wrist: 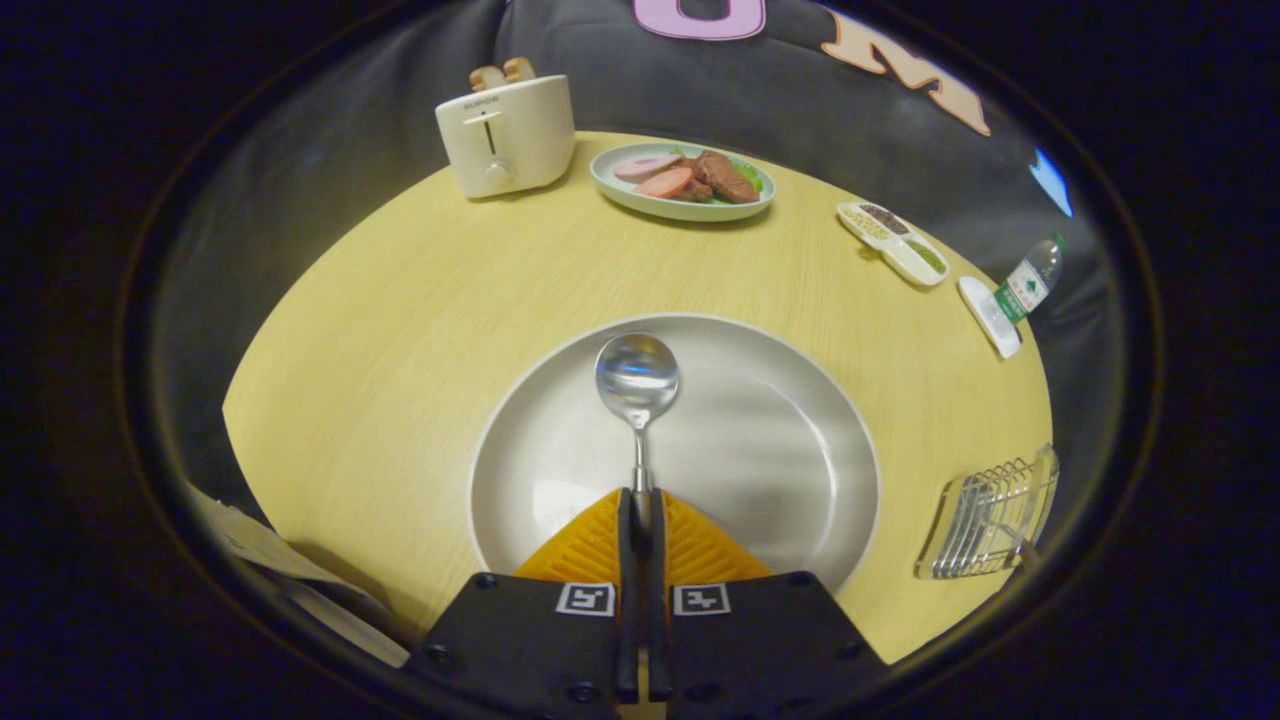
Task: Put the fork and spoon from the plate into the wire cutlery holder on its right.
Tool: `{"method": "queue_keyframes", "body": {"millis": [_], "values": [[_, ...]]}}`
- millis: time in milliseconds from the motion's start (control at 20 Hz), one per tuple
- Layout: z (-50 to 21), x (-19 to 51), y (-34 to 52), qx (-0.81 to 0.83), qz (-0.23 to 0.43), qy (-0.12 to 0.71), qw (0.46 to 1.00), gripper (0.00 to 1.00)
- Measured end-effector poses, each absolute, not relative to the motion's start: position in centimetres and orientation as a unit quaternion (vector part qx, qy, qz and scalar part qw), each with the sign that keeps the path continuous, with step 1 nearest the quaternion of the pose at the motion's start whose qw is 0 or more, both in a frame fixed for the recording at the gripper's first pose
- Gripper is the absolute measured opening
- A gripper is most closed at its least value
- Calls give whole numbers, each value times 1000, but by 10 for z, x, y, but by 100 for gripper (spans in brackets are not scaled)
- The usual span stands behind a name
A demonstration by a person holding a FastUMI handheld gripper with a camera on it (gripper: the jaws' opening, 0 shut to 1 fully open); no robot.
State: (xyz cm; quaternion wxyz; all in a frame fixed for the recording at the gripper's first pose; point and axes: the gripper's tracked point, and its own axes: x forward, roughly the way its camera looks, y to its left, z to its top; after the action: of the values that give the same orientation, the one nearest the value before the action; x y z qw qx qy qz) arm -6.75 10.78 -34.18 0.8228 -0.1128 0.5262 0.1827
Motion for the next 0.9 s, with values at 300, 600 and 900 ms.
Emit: {"method": "queue_keyframes", "body": {"millis": [300, 600, 900], "values": [[-323, -66, 100, -108, 199, 539, 811, 6], [-319, -77, 83, -120, 207, 561, 792, 4], [-301, -77, 53, -109, 197, 581, 782, 4]]}}
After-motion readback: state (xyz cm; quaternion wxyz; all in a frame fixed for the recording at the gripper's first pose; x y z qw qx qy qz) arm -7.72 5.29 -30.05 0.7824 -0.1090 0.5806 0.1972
